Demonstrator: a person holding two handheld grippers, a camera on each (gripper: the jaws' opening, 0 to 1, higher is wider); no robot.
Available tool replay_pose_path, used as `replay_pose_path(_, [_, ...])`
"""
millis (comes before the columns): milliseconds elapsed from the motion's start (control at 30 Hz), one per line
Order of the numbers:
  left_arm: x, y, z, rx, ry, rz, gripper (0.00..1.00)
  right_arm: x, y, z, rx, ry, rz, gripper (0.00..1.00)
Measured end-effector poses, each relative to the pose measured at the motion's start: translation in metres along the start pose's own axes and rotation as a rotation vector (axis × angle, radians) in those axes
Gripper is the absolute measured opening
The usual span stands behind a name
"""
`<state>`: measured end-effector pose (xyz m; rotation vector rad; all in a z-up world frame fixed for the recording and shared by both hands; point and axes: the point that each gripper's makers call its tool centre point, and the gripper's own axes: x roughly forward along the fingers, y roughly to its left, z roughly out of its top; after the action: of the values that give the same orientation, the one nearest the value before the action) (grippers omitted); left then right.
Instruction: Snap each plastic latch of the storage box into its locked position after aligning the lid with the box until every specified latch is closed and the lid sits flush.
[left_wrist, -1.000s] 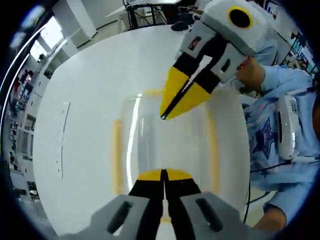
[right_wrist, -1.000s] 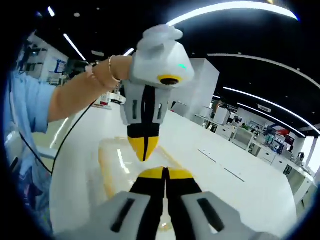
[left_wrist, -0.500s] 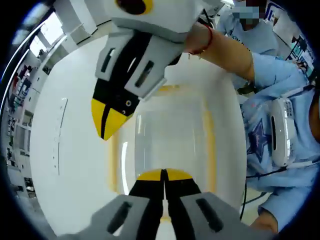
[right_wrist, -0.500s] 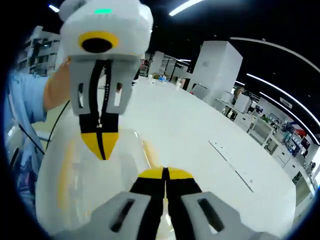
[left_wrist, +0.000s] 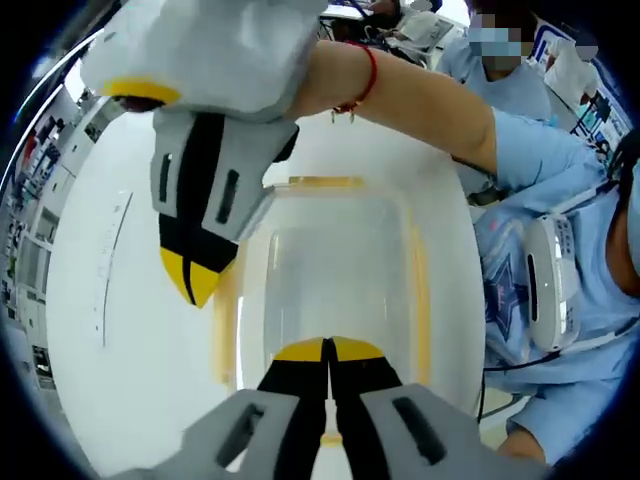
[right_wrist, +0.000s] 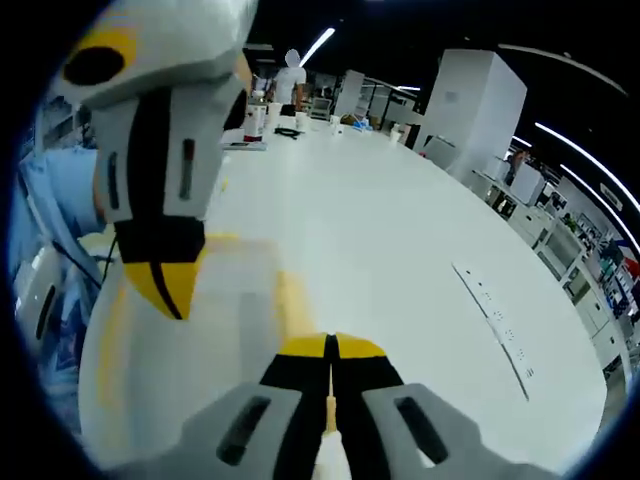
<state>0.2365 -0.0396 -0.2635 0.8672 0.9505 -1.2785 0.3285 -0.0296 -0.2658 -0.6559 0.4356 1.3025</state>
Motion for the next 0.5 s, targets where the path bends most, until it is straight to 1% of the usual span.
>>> replay_pose_path(100, [0.0003, -0.0008, 0.0008, 0.013, 0.001, 0.006, 0.00, 0.0024, -0.0016, -0.0016, 0.000, 0.020, 0.017, 0.00])
replay_pose_path(133, [0.0002, -0.0009, 0.0012, 0.022, 0.001, 0.011, 0.00, 0.0046, 0.0005, -0.0022, 0.023, 0.028, 0.050, 0.00])
replay_pose_path(233, [0.0003, -0.0009, 0.0016, 0.029, 0.001, 0.017, 0.00, 0.0062, 0.0033, -0.0004, 0.062, 0.022, 0.092, 0.00])
replay_pose_path(267, [0.0004, -0.0011, 0.0022, 0.031, 0.001, 0.027, 0.00, 0.0068, -0.0007, -0.0001, 0.051, 0.024, 0.100, 0.00])
replay_pose_path(300, [0.0006, -0.0013, 0.0036, 0.054, 0.012, 0.049, 0.00, 0.0067, 0.0039, 0.0015, 0.046, 0.017, 0.155, 0.00])
replay_pose_path(333, [0.0007, -0.0012, 0.0039, 0.058, 0.017, 0.053, 0.00, 0.0065, 0.0059, 0.0027, 0.047, 0.012, 0.174, 0.00])
replay_pose_path(400, [0.0009, -0.0007, 0.0050, 0.065, 0.034, 0.063, 0.00, 0.0070, 0.0045, 0.0035, 0.024, 0.020, 0.186, 0.00])
replay_pose_path(433, [0.0008, -0.0005, 0.0053, 0.069, 0.043, 0.068, 0.00, 0.0077, 0.0048, 0.0041, 0.014, 0.014, 0.192, 0.00])
replay_pose_path(500, [0.0004, -0.0003, 0.0056, 0.080, 0.053, 0.074, 0.00, 0.0079, 0.0044, 0.0042, 0.021, 0.018, 0.206, 0.00])
